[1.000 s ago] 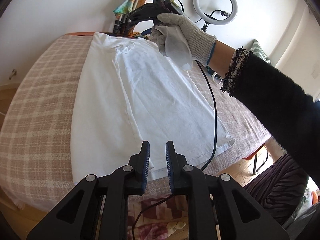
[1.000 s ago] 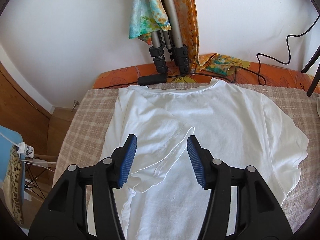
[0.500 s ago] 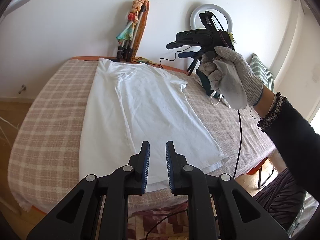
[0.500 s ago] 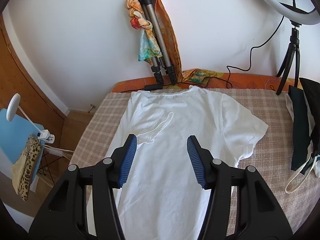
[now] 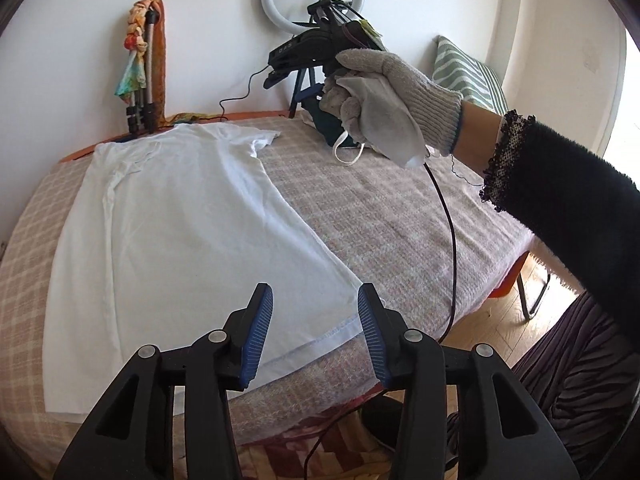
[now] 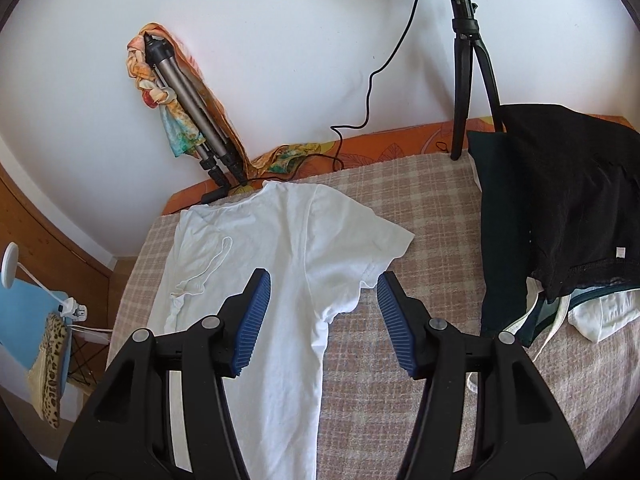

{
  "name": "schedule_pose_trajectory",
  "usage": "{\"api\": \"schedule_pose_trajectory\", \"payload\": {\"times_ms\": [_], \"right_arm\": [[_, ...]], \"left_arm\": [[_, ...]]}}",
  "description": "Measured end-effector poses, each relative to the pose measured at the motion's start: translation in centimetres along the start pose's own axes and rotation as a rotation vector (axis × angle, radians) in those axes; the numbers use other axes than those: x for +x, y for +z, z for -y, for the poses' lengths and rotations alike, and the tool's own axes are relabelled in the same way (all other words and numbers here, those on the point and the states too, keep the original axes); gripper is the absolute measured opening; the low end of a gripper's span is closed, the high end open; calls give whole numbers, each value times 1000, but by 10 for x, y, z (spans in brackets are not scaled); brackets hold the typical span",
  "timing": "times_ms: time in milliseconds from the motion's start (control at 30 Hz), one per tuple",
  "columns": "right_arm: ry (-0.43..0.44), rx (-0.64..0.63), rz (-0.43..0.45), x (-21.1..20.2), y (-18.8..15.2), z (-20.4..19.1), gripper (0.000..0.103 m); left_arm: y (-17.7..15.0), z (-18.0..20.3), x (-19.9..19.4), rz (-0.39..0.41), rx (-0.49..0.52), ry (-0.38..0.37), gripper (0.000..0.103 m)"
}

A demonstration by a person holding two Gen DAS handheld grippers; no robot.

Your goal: Fold small clothes

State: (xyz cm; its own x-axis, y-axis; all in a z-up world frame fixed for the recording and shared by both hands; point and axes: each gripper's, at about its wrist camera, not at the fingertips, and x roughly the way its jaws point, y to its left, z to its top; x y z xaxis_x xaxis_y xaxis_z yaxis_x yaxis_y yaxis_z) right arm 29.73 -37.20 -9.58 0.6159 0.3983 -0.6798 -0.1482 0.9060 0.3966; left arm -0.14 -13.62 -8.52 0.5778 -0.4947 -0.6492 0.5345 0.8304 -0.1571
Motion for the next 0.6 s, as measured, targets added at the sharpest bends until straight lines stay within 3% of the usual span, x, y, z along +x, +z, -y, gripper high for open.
{"api": "schedule_pose_trajectory", "payload": {"times_ms": [400,600], "right_arm": [[47,87,-56,53,2,43,59],[62,123,-85,80,0,54,59]], "left_arm": [[-6,36,63,-126,79,-38,43],[-7,40,75,-134,105,3,43]]}}
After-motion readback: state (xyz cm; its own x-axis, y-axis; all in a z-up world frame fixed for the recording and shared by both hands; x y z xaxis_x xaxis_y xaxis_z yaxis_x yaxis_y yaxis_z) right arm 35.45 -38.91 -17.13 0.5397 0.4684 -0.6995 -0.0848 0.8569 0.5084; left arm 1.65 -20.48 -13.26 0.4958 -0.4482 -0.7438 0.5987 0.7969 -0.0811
